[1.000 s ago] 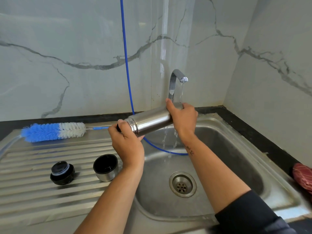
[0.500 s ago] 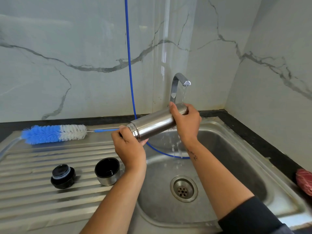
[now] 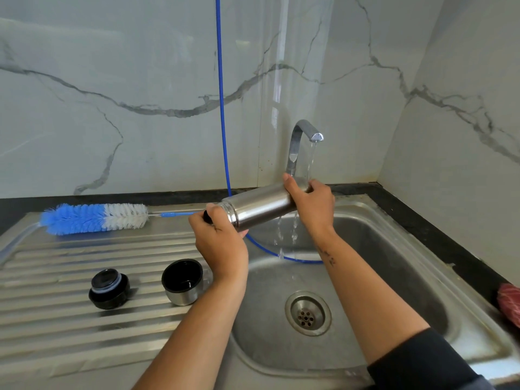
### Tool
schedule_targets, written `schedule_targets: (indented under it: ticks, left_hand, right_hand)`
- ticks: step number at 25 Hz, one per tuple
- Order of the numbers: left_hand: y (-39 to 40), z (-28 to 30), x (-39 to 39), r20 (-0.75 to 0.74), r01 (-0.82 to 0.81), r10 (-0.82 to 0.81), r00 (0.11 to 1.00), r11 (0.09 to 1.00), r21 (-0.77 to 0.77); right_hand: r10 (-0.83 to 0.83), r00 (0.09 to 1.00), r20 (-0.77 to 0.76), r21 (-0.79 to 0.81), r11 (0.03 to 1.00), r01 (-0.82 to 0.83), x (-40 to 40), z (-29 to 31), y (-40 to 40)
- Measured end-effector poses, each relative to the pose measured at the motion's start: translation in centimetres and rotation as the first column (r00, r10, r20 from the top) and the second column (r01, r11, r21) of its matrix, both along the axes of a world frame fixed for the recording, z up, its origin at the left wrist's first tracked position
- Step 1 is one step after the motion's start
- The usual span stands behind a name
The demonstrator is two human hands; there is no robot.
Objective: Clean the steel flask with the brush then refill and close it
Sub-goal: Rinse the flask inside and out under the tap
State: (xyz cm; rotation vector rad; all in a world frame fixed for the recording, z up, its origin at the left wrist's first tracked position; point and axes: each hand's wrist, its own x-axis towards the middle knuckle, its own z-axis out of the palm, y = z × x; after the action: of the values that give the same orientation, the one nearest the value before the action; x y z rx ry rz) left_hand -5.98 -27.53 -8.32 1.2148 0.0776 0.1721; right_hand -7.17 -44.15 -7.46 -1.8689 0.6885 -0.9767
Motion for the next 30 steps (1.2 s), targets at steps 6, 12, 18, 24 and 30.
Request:
schedule_targets:
  ticks: [6,12,18,24,30]
  left_hand:
    - [0.1,0.4,-0.1,0.028,-0.030,0.028,0.999,0.998,0.055]
    - [-0.5,0.1,-0.4,-0.017,-0.003,0.004,1.000,0.996,0.084]
    - [-0.7,-0.4,0.2,-0.008,-0.016,0.016,1.000,0.998,0.067]
    - [-1.0,-0.6,0.7,0.011,-0.032,0.032,0.999,0.998,0.050]
    - [-0.9,-0.7,0.7,0.012,-0.027,0.027,1.000,0.998,0.049]
  right_hand:
    - [0.144,0.967,-0.208,0.129,0.985,-0.119,0.4,-1.0,-1.3]
    - [0.229,0.881,-0.415,0.042,0.972,-0.233,-1.6,-0.1,-4.8]
    - [0.207,0.939,-0.275,-0.031,0.974,-0.224,0.1,1.4,-9.4]
    - [0.354,0.814,-0.461,-0.182,0.860,-0.477,5.5,2.8,-10.6]
    - [0.372,0.786,-0.493,-0.238,0.812,-0.533,7.8,2.0,-10.3]
